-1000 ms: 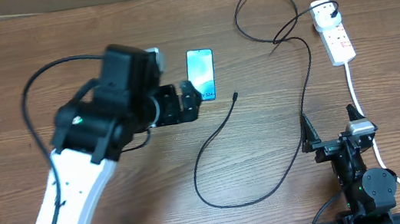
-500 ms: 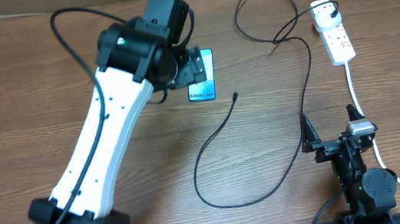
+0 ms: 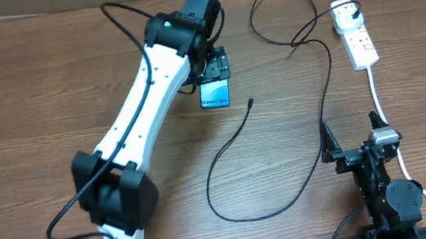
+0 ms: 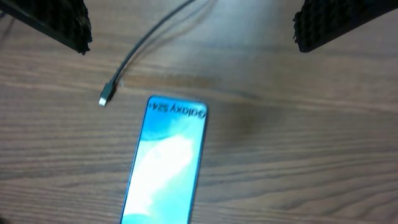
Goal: Plug charger to phone and switch on socket
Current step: 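Move the left gripper forward over the phone, then lower the left gripper and close it on the phone's long edges, then lift the phone with the left gripper and turn it upright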
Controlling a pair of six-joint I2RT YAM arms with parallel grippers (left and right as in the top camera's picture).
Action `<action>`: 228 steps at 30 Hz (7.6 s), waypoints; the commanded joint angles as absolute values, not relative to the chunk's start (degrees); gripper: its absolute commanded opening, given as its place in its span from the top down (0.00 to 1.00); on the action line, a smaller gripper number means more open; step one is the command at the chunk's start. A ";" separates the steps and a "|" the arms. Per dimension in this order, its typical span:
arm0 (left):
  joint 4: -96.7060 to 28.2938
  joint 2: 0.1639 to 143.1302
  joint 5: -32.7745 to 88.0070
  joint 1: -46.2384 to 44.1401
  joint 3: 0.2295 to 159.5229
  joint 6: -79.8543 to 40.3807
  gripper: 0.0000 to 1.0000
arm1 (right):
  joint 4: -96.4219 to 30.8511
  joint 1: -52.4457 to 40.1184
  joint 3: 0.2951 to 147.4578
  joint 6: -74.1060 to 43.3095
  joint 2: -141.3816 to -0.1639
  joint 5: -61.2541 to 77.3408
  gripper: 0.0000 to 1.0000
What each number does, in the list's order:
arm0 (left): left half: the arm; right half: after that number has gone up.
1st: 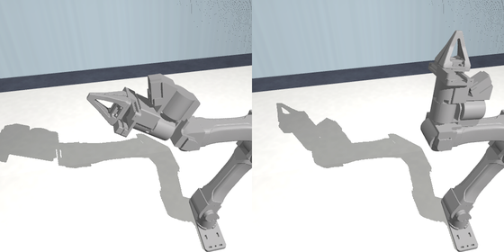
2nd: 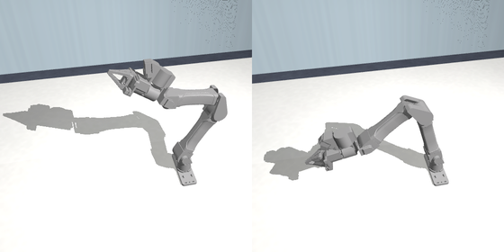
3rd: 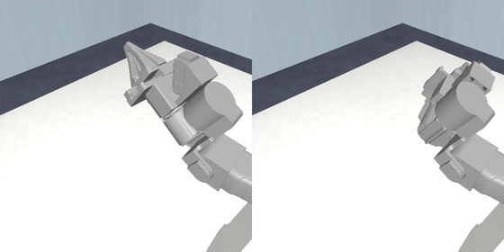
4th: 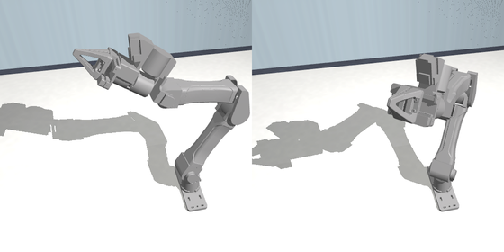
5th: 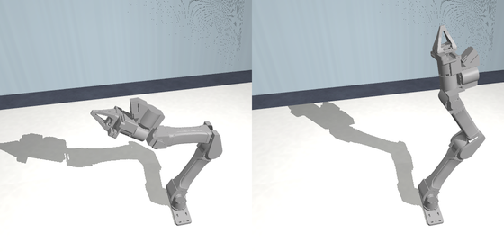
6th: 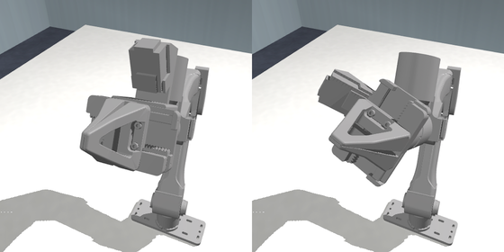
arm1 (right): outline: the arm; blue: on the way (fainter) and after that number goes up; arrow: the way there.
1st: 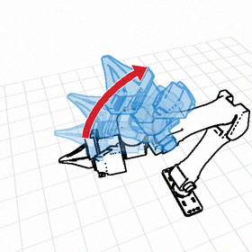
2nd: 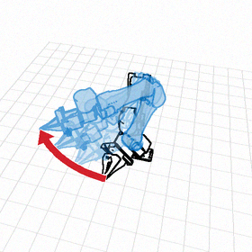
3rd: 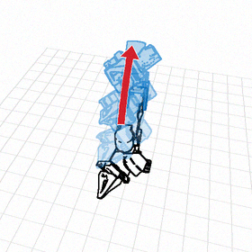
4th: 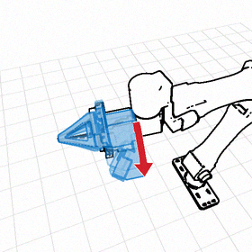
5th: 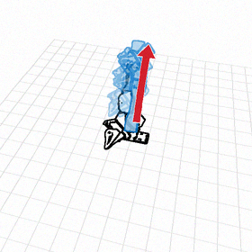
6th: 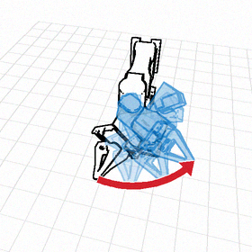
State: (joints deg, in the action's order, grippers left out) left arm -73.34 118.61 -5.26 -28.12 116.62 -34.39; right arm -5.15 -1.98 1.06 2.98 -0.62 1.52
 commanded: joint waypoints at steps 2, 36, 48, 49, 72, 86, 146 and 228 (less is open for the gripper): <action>-70.02 122.63 -4.49 -28.16 117.69 -34.28 0.00 | -4.84 -2.20 0.47 2.87 -0.16 1.54 0.00; -56.84 137.88 -3.25 -28.38 117.36 -29.63 0.00 | -4.84 -2.20 0.47 2.85 -0.16 1.54 0.00; -55.20 140.18 -6.17 -28.69 117.34 -28.32 0.00 | -4.84 -2.20 0.47 2.87 -0.16 1.56 0.00; -55.16 140.29 -6.17 -28.73 117.34 -28.32 0.00 | -4.84 -2.20 0.47 2.87 -0.16 1.54 0.00; -54.04 141.38 -6.57 -29.12 117.14 -28.29 0.00 | -4.84 -2.20 0.47 2.87 -0.16 1.54 0.00; -53.98 142.08 -6.61 -29.30 117.10 -28.29 0.09 | -4.84 -2.20 0.47 2.85 -0.16 1.56 0.00; -54.00 142.08 -6.37 -29.28 117.10 -28.32 0.23 | -4.82 -2.20 0.47 2.85 -0.16 1.56 0.00; -59.99 135.20 35.92 -20.88 118.67 -28.69 0.42 | -4.84 -2.20 0.47 2.85 -0.16 1.56 0.00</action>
State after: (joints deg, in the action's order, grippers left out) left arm -60.01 138.43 24.51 -22.26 117.80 -28.56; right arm -5.17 -1.98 1.06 2.98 -0.62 1.50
